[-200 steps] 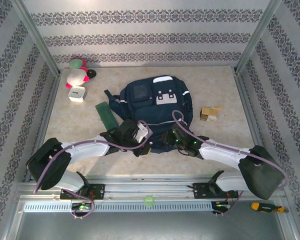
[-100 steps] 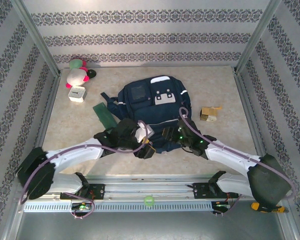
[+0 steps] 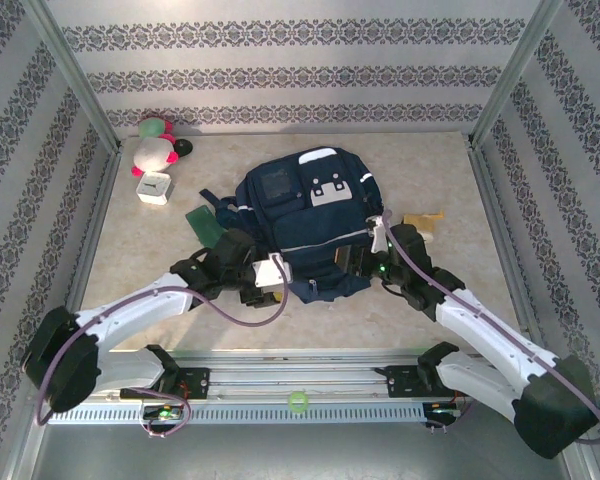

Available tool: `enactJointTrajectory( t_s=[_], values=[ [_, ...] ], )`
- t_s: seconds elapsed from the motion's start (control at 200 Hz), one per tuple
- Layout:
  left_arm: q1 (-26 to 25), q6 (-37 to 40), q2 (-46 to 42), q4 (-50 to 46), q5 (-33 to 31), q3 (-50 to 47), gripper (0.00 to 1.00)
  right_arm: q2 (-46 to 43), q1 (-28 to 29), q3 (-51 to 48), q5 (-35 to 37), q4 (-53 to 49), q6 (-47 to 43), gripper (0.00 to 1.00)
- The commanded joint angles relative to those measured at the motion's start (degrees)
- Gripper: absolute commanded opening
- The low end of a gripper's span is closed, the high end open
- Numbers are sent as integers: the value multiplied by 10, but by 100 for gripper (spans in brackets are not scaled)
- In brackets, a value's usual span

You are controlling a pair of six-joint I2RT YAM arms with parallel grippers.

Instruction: Pack the student bag

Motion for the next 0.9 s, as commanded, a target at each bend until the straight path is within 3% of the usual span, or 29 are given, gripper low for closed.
enactJointTrajectory(
  t_s=[0.0,0.19,0.36,0.545,0.764,0.894],
  values=[
    [4,79,33,34,37,5,75,-22,19,-23,-29,-12,-19,54],
    [4,57,104,82,92,27,71,-25,49,-49,-100,5,47,51],
    [4,48,114,100,96,14,57,-10,79,-66,-119,25,88,50],
    [4,47,115,113,99,5,49,30,91,-74,-118,62,121,48],
    [4,8,98,160,136,3,61,55,97,-66,-122,60,110,48],
    [4,30,134,150,118,24,62,58,95,-66,-126,60,105,49]
  ],
)
